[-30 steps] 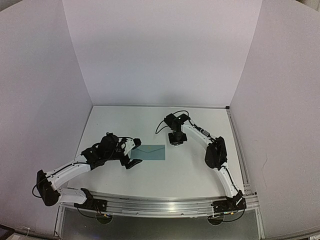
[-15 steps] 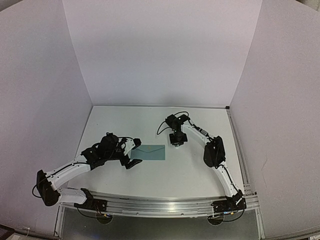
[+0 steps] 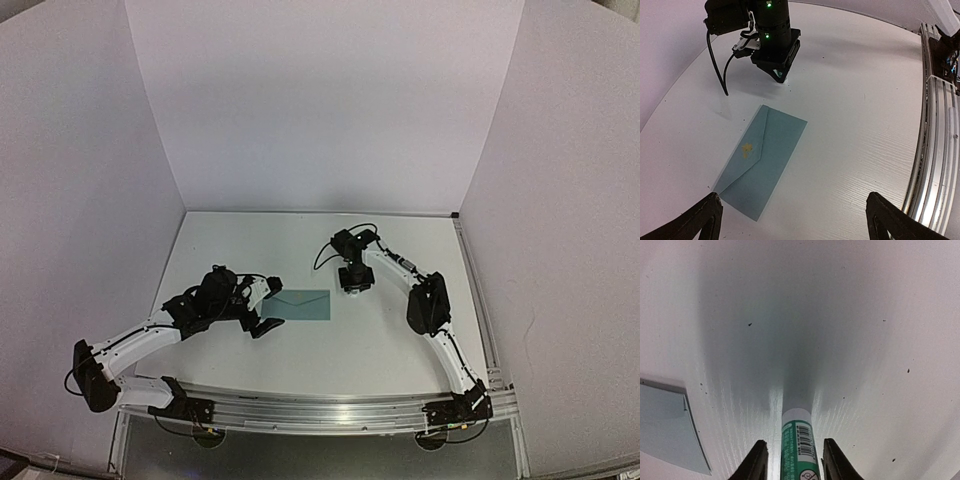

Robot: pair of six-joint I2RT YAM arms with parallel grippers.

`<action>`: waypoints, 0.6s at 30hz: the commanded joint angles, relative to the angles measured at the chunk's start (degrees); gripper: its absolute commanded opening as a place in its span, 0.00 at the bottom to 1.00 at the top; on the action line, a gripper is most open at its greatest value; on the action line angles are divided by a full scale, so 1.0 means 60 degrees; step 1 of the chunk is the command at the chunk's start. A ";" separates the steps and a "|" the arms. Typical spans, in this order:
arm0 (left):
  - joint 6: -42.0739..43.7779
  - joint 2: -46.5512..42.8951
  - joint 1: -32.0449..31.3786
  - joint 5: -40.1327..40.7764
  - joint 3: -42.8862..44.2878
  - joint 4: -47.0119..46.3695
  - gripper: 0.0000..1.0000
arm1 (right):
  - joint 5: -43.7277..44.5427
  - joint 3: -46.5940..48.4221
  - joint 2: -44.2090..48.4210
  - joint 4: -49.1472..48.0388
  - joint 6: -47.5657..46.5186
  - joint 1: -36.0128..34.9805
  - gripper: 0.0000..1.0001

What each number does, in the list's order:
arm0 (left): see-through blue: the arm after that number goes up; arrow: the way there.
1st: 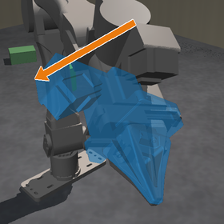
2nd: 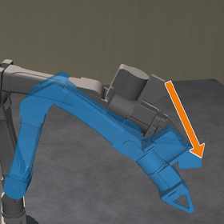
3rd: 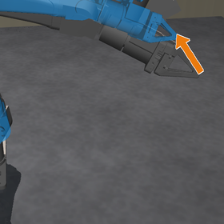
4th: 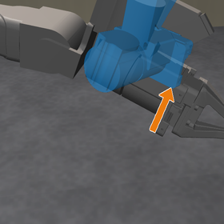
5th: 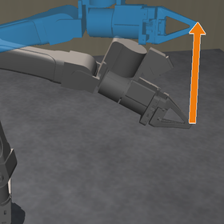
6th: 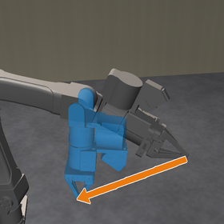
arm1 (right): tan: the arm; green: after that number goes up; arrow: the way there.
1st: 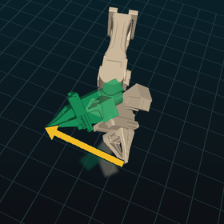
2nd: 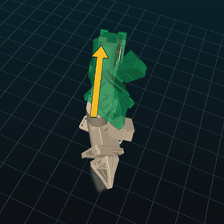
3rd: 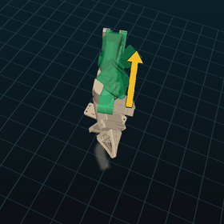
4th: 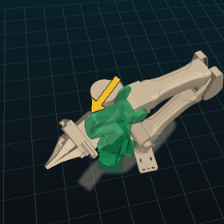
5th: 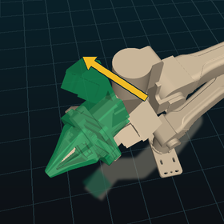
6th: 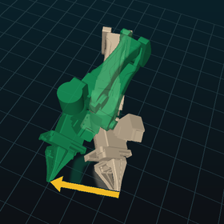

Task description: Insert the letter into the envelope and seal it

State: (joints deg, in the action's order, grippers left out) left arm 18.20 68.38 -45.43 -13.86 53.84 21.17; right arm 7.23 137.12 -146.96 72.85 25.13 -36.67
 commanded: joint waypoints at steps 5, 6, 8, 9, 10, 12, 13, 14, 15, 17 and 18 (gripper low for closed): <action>0.0112 -0.0225 -0.0001 -0.0066 -0.0138 -0.0074 1.00 | -0.0280 0.0298 -0.0116 -0.0059 -0.0011 -0.0013 0.71; 0.0113 -0.0234 -0.0002 -0.0068 -0.0150 -0.0076 1.00 | -0.0281 0.0387 -0.0067 -0.0069 -0.0046 -0.0013 0.81; 0.0091 -0.0247 -0.0002 -0.0066 -0.0163 -0.0093 1.00 | -0.0176 0.0597 0.0091 -0.0161 -0.0158 -0.0012 0.87; 0.0076 -0.0249 -0.0002 -0.0059 -0.0167 -0.0110 1.00 | -0.0104 0.0701 0.0221 -0.0241 -0.0245 -0.0012 0.87; 0.0059 -0.0253 -0.0002 -0.0047 -0.0176 -0.0145 1.00 | 0.0017 0.0764 0.0392 -0.0443 -0.0368 -0.0012 0.88; -0.0009 -0.0276 -0.0002 0.0048 -0.0231 -0.0229 1.00 | 0.0299 0.0761 0.0843 -0.0946 -0.0657 -0.0018 0.88; -0.0105 -0.0288 -0.0001 0.0150 -0.0266 -0.0317 1.00 | 0.0410 0.0693 0.1110 -0.1400 -0.0836 -0.0014 0.89; -0.0252 -0.0294 0.0002 0.0309 -0.0299 -0.0420 1.00 | 0.0475 0.0563 0.1412 -0.1914 -0.1030 -0.0012 0.89; -0.0446 -0.0296 0.0014 0.0508 -0.0326 -0.0530 1.00 | 0.0484 0.0355 0.1745 -0.2504 -0.1243 -0.0012 0.90; -0.0998 -0.0296 0.0104 0.0884 -0.0364 -0.0734 1.00 | 0.0361 -0.0395 0.2430 -0.3853 -0.1777 -0.0013 0.90; -0.1325 -0.0287 0.0216 0.1009 -0.0378 -0.0811 1.00 | 0.0322 -0.0872 0.2895 -0.4614 -0.1979 -0.0015 0.91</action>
State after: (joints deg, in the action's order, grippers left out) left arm 16.46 68.17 -45.38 -12.08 52.26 20.01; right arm 8.22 137.28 -142.99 62.66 19.87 -36.67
